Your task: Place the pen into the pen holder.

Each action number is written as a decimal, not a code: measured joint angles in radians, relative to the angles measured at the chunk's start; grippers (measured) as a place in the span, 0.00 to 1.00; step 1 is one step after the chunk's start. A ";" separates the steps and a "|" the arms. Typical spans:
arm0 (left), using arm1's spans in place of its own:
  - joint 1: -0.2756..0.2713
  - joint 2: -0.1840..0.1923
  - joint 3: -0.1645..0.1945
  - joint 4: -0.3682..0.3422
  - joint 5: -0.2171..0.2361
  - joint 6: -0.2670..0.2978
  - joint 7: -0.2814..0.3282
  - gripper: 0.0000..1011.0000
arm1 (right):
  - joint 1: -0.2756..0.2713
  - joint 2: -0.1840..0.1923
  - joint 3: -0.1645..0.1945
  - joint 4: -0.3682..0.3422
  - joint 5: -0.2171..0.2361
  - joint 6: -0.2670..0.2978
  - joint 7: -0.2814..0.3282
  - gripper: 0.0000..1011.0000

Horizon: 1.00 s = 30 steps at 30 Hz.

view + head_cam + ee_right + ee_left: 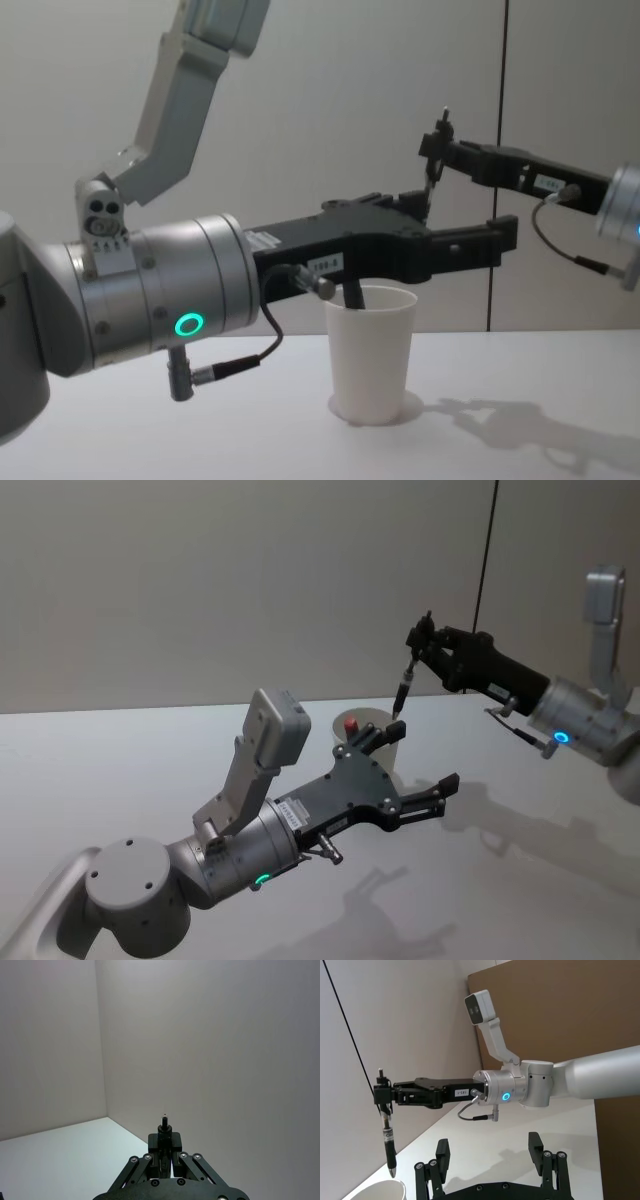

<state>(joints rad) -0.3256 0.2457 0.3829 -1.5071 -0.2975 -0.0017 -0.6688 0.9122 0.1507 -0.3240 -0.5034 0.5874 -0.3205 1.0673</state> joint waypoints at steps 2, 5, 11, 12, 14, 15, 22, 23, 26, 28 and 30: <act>0.000 0.000 0.000 0.000 0.000 0.000 0.000 0.99 | 0.019 -0.010 -0.005 0.040 0.001 -0.017 0.008 0.13; 0.000 0.000 0.000 0.000 0.000 0.000 0.000 0.99 | 0.043 -0.024 -0.010 0.092 0.001 -0.036 0.016 0.13; 0.000 0.000 0.000 0.000 0.000 0.000 0.000 0.99 | 0.086 -0.047 -0.018 0.182 0.002 -0.070 0.032 0.13; 0.000 0.000 0.000 0.000 0.000 0.000 0.000 0.99 | 0.090 -0.050 -0.019 0.192 0.002 -0.074 0.035 0.13; 0.000 0.000 0.000 0.000 0.000 0.000 0.000 0.99 | 0.099 -0.055 -0.021 0.211 0.002 -0.080 0.038 0.13; 0.000 0.000 0.000 0.000 0.000 0.000 0.000 0.99 | 0.109 -0.061 -0.022 0.231 0.002 -0.087 0.042 0.13; 0.000 0.000 0.000 0.000 0.000 0.000 0.000 0.99 | 0.139 -0.080 -0.027 0.298 -0.002 -0.110 0.054 0.13; 0.000 0.000 0.000 0.000 0.000 0.000 0.000 0.99 | 0.144 -0.083 -0.028 0.310 -0.004 -0.115 0.055 0.13; 0.000 0.000 0.000 0.000 0.000 0.000 0.000 0.99 | 0.153 -0.090 -0.030 0.331 -0.008 -0.121 0.058 0.13; 0.000 0.000 0.000 0.000 0.000 0.000 0.000 0.99 | 0.158 -0.093 -0.031 0.343 -0.010 -0.125 0.059 0.13; 0.000 0.000 0.000 0.000 0.000 0.000 0.000 0.99 | 0.162 -0.096 -0.031 0.352 -0.012 -0.127 0.059 0.15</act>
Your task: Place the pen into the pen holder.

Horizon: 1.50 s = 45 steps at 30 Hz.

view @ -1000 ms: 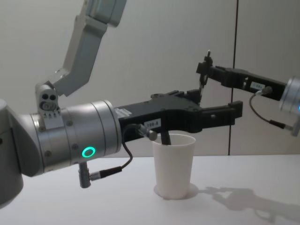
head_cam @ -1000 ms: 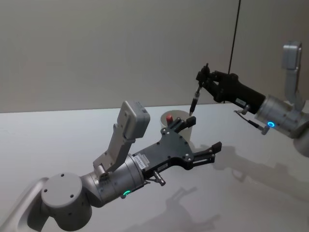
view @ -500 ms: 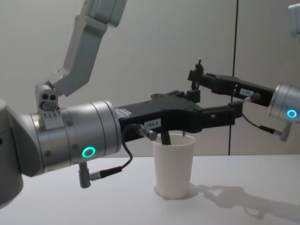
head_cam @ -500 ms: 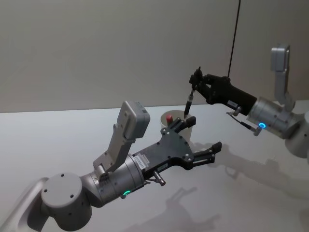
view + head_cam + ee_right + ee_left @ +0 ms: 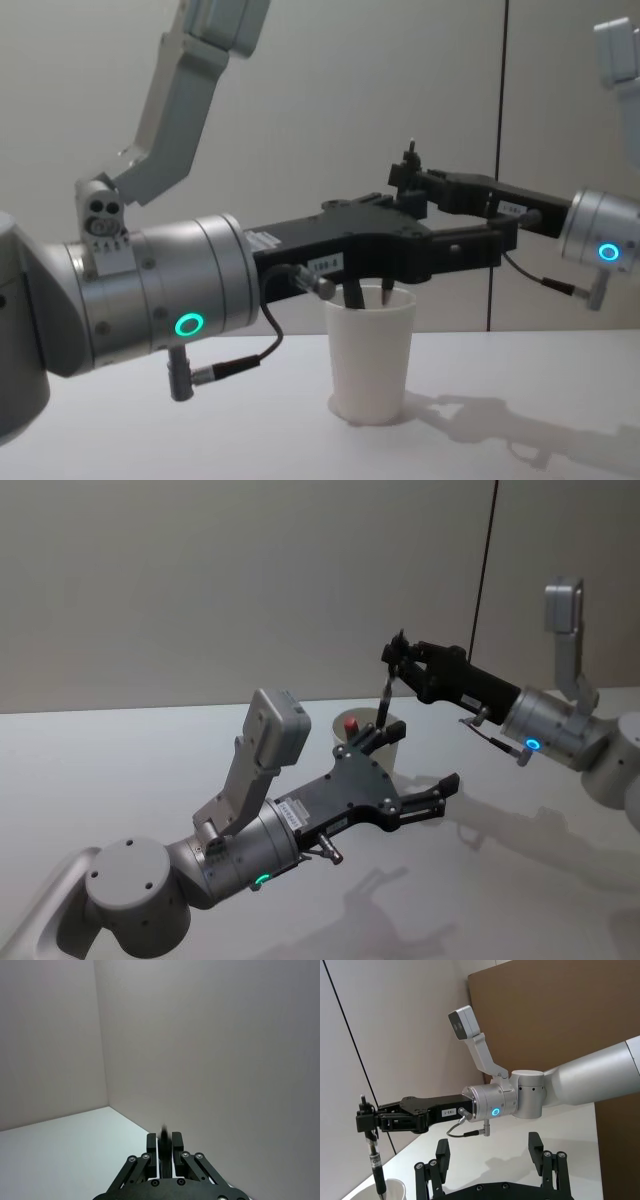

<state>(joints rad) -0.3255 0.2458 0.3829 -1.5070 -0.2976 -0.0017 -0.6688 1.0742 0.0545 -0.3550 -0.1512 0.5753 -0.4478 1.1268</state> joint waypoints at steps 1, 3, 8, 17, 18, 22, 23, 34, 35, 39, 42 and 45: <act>0.000 0.000 0.000 0.000 0.000 0.000 0.000 0.99 | 0.001 -0.001 0.000 0.002 -0.001 -0.001 0.000 0.16; 0.000 0.000 0.000 0.000 0.000 0.000 0.000 0.99 | 0.006 -0.004 0.000 0.013 -0.005 -0.005 0.001 0.20; 0.000 0.000 0.000 0.000 0.000 0.000 0.000 0.99 | 0.014 -0.009 -0.001 0.032 -0.013 -0.010 0.002 0.38; 0.000 0.000 0.000 0.000 0.000 0.000 0.000 0.99 | 0.021 -0.012 0.006 0.049 -0.024 -0.016 0.004 0.64; 0.000 0.000 0.000 0.000 0.000 0.000 0.000 0.99 | 0.022 -0.012 0.008 0.051 -0.026 -0.018 0.005 0.69; 0.000 0.000 0.000 0.000 0.000 0.000 0.000 0.99 | 0.024 -0.012 0.015 0.055 -0.029 -0.021 0.006 0.81; 0.000 0.000 0.000 0.000 0.000 0.000 0.000 0.99 | 0.025 -0.012 0.016 0.056 -0.030 -0.021 0.006 0.83; 0.000 0.000 0.000 0.000 0.000 0.000 0.000 0.99 | 0.024 0.001 0.039 0.053 -0.039 -0.036 0.008 0.99; 0.000 0.000 0.000 0.000 0.000 0.000 0.000 0.99 | 0.021 0.004 0.042 0.048 -0.041 -0.037 0.007 0.99; 0.000 0.000 0.000 0.000 0.000 0.000 0.000 0.99 | 0.002 0.016 0.051 0.013 -0.046 -0.034 -0.001 0.99; 0.000 0.000 0.000 0.000 0.000 0.000 0.000 0.99 | -0.027 0.030 0.057 -0.043 -0.052 -0.016 -0.016 0.99; 0.000 0.000 0.000 0.000 0.000 0.000 0.000 0.99 | -0.089 0.054 0.064 -0.160 -0.059 0.024 -0.044 0.99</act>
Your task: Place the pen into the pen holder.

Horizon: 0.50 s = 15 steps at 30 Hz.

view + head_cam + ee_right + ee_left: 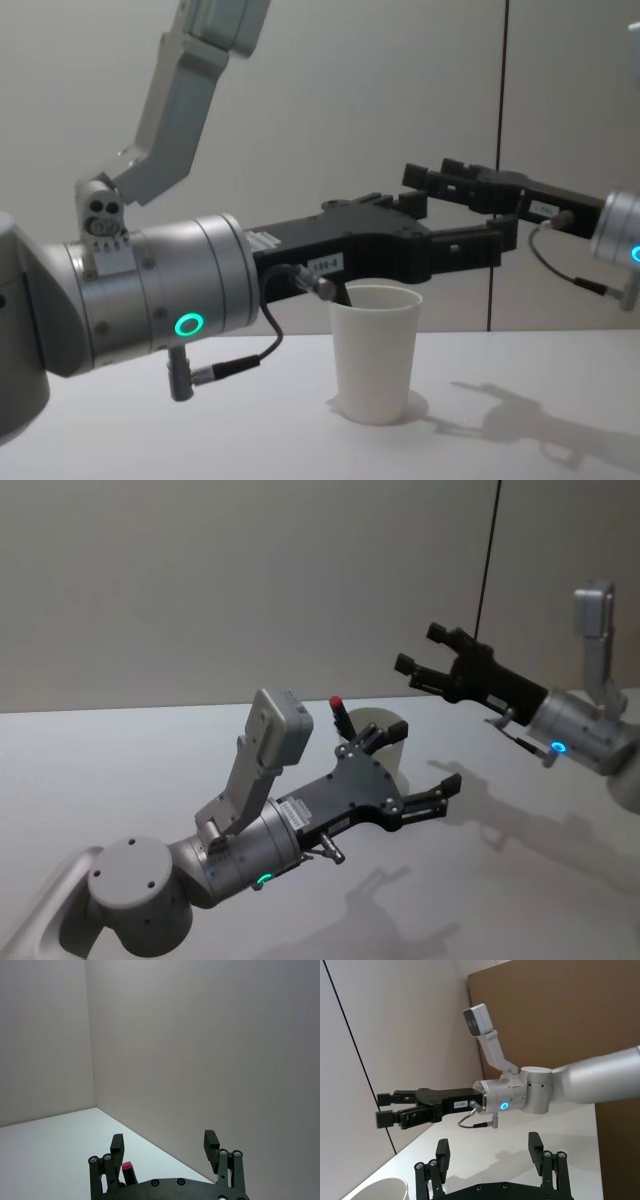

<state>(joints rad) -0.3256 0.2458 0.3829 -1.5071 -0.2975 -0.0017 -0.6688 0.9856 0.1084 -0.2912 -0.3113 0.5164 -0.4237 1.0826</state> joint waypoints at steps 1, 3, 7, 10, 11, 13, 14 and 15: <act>0.000 0.000 0.000 0.000 0.000 0.000 0.000 0.99 | -0.031 0.013 0.003 -0.060 -0.003 0.027 -0.018 0.99; 0.000 0.000 0.000 0.000 0.000 0.000 0.000 0.99 | -0.080 0.033 0.008 -0.142 -0.007 0.058 -0.040 0.99; 0.000 0.000 0.000 0.000 0.000 0.000 0.000 0.99 | -0.146 0.059 0.014 -0.273 -0.012 0.106 -0.076 0.99; 0.000 0.000 0.000 0.000 0.000 0.000 0.000 0.99 | -0.199 0.080 0.019 -0.369 -0.015 0.139 -0.102 0.99; 0.000 0.000 0.000 0.000 0.000 0.000 0.000 0.99 | -0.215 0.086 0.020 -0.397 -0.015 0.146 -0.108 0.99; 0.000 0.000 0.000 0.000 0.000 0.000 0.000 0.99 | -0.249 0.100 0.023 -0.455 -0.017 0.167 -0.126 0.99; 0.000 0.000 0.000 0.000 0.000 0.000 0.000 0.99 | -0.263 0.106 0.025 -0.480 -0.017 0.173 -0.132 0.99; 0.000 0.000 0.000 0.000 0.000 0.000 0.000 0.99 | -0.283 0.114 0.027 -0.514 -0.017 0.185 -0.143 0.99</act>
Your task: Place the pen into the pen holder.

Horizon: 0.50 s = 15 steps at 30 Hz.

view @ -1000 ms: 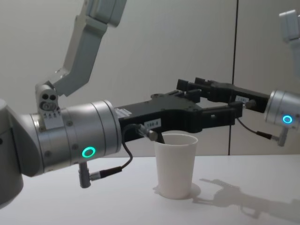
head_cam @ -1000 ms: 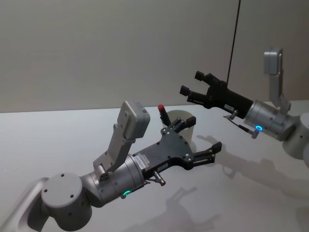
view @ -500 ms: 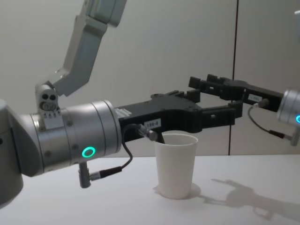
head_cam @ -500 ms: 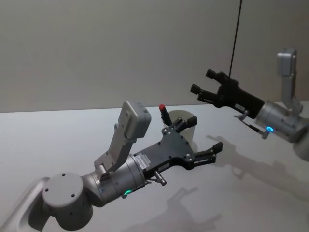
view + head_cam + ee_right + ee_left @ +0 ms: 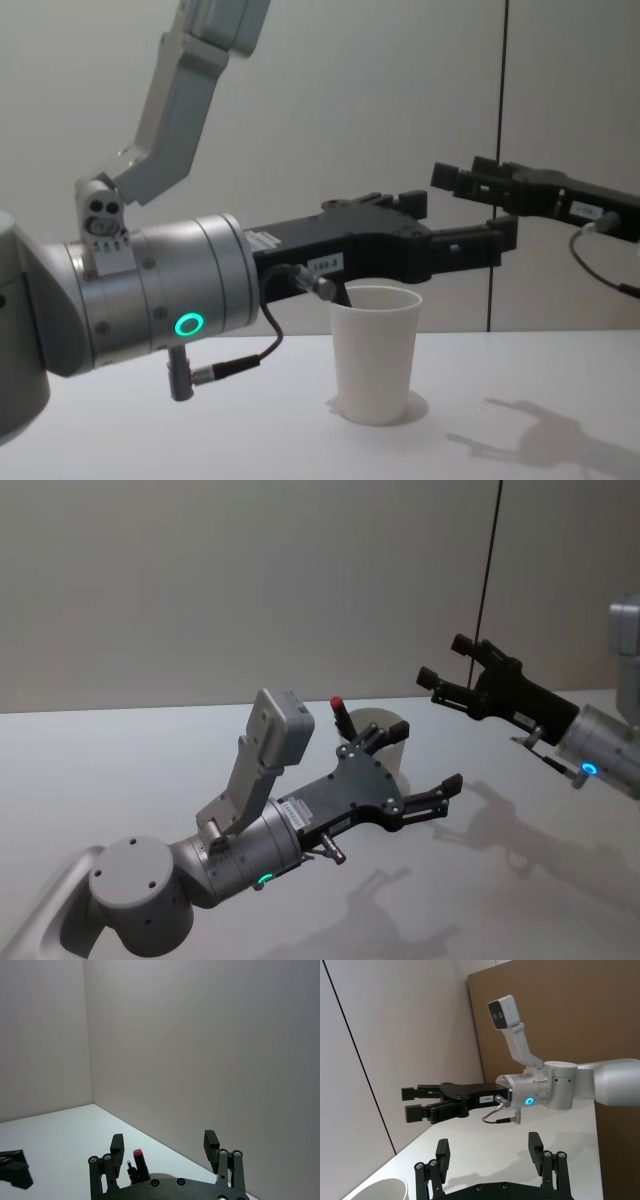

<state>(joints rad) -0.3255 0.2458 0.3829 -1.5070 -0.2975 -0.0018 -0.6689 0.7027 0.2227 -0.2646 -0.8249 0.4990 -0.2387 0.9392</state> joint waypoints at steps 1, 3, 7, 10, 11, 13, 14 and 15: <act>0.000 0.000 0.000 0.000 0.000 0.000 0.000 0.99 | -0.010 0.004 0.001 -0.017 0.000 0.005 -0.005 0.99; 0.000 0.000 0.000 0.000 0.000 0.000 0.000 0.99 | -0.030 0.013 0.003 -0.049 -0.001 0.016 -0.019 0.99; 0.000 0.000 0.000 0.000 0.000 0.000 0.000 0.99 | -0.079 0.034 0.008 -0.128 -0.001 0.040 -0.047 0.99; 0.000 0.000 0.000 0.000 0.000 0.000 0.000 0.99 | -0.124 0.054 0.014 -0.192 0.000 0.056 -0.072 0.99; 0.000 0.000 0.000 0.000 0.000 0.000 0.000 0.99 | -0.124 0.054 0.014 -0.192 0.000 0.056 -0.072 0.99; 0.000 0.000 0.000 0.000 0.000 0.000 0.000 0.99 | -0.149 0.066 0.017 -0.229 0.001 0.066 -0.089 0.99; 0.000 0.000 0.000 0.000 0.000 0.000 0.000 0.99 | -0.163 0.072 0.019 -0.253 0.002 0.071 -0.098 0.99; 0.000 0.000 0.000 0.000 0.000 0.000 0.000 0.99 | -0.170 0.075 0.020 -0.263 0.002 0.073 -0.102 0.99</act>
<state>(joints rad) -0.3256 0.2458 0.3829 -1.5070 -0.2975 -0.0017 -0.6688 0.5328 0.2980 -0.2444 -1.0877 0.5011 -0.1657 0.8370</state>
